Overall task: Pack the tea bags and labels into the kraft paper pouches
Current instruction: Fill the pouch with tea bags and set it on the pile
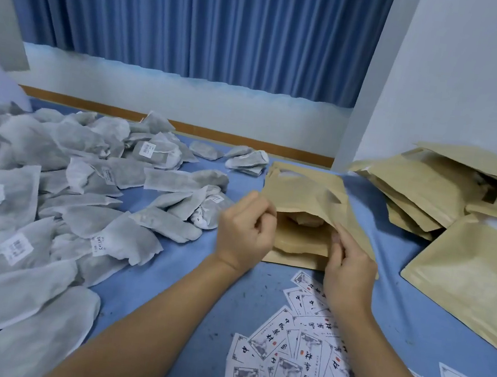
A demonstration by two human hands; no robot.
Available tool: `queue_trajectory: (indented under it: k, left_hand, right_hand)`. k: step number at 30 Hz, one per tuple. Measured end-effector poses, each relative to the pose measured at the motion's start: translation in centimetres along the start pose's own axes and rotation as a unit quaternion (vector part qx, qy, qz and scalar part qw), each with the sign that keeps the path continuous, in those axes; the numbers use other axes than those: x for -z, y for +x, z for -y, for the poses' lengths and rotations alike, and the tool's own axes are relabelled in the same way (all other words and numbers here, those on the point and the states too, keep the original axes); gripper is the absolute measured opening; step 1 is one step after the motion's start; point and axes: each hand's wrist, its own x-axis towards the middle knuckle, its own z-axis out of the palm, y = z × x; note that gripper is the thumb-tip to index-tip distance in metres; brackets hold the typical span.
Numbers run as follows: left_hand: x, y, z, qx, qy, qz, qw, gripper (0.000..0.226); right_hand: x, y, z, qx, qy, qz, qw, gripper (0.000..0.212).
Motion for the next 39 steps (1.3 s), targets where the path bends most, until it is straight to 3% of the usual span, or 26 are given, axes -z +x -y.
queue_trajectory:
  k: [2, 4, 7, 9, 11, 13, 17, 20, 22, 25, 29, 35, 37, 39]
  left_hand:
    - [0.9, 0.1, 1.3, 0.039, 0.091, 0.016, 0.995, 0.017]
    - [1.3, -0.4, 3.0, 0.103, 0.197, 0.099, 0.97, 0.014]
    - [0.9, -1.1, 4.6, 0.239, 0.326, 0.227, 0.886, 0.046]
    - [0.8, -1.3, 5.1, 0.282, 0.352, 0.253, 0.856, 0.059]
    - [0.9, -1.3, 5.3, 0.279, 0.349, 0.253, 0.858, 0.053]
    - [1.1, -1.3, 5.3, 0.266, 0.292, 0.221, 0.892, 0.047]
    - [1.0, -1.1, 3.9, 0.324, 0.114, 0.058, 0.937, 0.038]
    - [1.0, -0.5, 1.9, 0.239, 0.022, -0.064, 0.969, 0.033]
    - [0.9, -0.5, 0.9, 0.153, -0.016, -0.072, 0.985, 0.034]
    - [0.3, -1.3, -0.6, 0.001, -0.028, 0.021, 0.999, 0.031]
    - [-0.7, -2.4, -2.8, -0.152, -0.017, 0.159, 0.975, 0.025]
    - [-1.1, -3.2, -3.8, -0.21, 0.018, 0.283, 0.936, 0.019]
    - [-1.3, -3.3, -3.3, -0.189, 0.05, 0.316, 0.928, 0.019]
    - [-1.7, -3.1, -2.9, -0.1, 0.1, 0.345, 0.928, 0.019]
  right_hand:
    - [-0.1, 0.0, -0.1, -0.005, 0.003, -0.001, 1.0, 0.033]
    - [-0.2, -0.1, 0.0, 0.002, 0.006, 0.008, 1.0, 0.037]
    - [-0.1, -0.1, -0.3, 0.004, 0.009, 0.006, 1.0, 0.038]
    - [0.1, 0.1, -0.4, -0.004, 0.01, -0.003, 1.0, 0.037]
    - [0.1, 0.1, -0.4, -0.003, 0.007, -0.008, 1.0, 0.036]
    - [0.1, 0.0, -0.4, -0.001, 0.004, -0.008, 1.0, 0.036]
    - [0.0, 0.0, -0.3, -0.004, 0.007, -0.004, 1.0, 0.037]
    - [0.1, 0.0, -0.2, -0.01, 0.009, -0.003, 1.0, 0.036]
    - [0.1, -0.1, -0.1, -0.015, 0.011, -0.003, 1.0, 0.036]
    - [0.0, -0.1, -0.1, -0.008, 0.018, -0.013, 1.0, 0.038]
    - [0.0, 0.2, -0.5, -0.036, 0.018, -0.021, 0.999, 0.029]
    - [0.2, 0.5, -0.6, -0.125, 0.07, -0.058, 0.988, 0.025]
    - [0.1, 0.7, -1.0, -0.131, 0.068, -0.067, 0.987, 0.024]
    - [0.2, 0.7, -1.0, -0.117, 0.078, -0.065, 0.988, 0.026]
